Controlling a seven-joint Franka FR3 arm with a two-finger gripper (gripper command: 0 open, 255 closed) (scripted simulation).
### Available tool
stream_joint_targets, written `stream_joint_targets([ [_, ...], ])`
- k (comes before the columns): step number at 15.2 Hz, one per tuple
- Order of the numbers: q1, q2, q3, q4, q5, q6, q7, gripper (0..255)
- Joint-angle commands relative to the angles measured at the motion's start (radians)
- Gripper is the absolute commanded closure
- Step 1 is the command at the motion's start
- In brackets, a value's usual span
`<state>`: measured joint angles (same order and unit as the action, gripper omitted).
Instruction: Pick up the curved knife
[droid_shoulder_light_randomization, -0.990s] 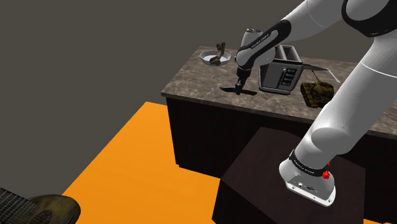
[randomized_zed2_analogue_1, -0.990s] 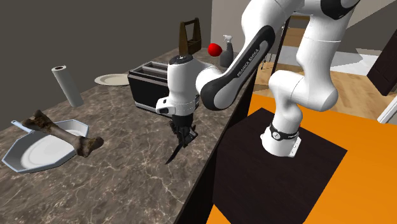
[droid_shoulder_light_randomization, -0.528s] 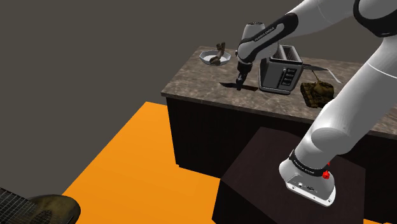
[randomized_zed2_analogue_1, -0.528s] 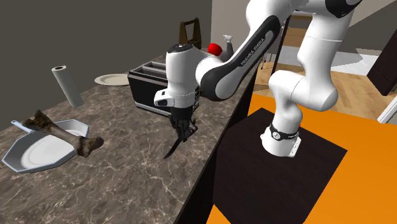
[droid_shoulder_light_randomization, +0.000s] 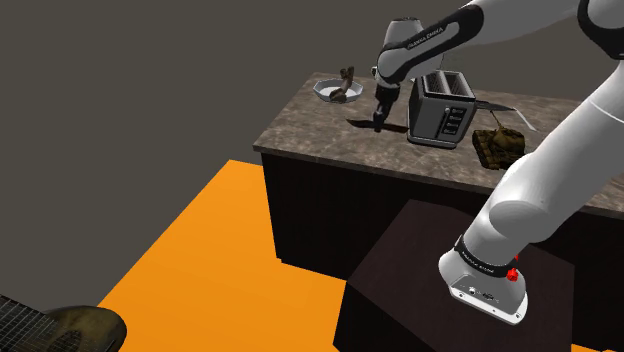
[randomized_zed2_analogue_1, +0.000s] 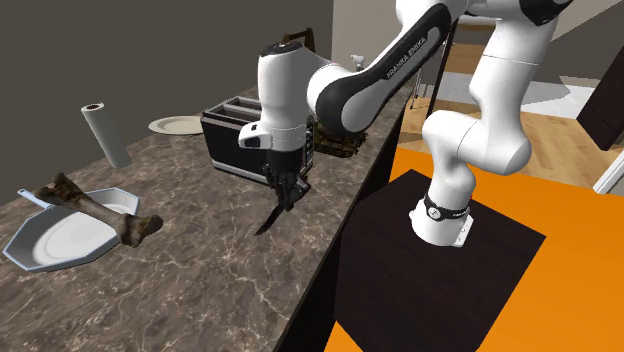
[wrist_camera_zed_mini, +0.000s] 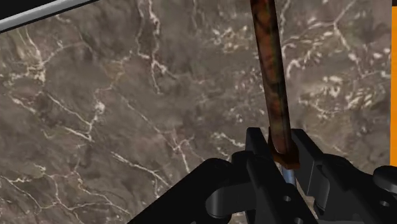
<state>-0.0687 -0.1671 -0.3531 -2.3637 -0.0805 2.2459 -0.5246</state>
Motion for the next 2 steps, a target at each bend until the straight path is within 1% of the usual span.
stream_joint_targets([
  [1,-0.001,-0.009,0.001,0.007,-0.003,-0.016,0.002,255],
  [2,-0.001,-0.009,0.001,0.007,-0.003,-0.016,0.002,255],
])
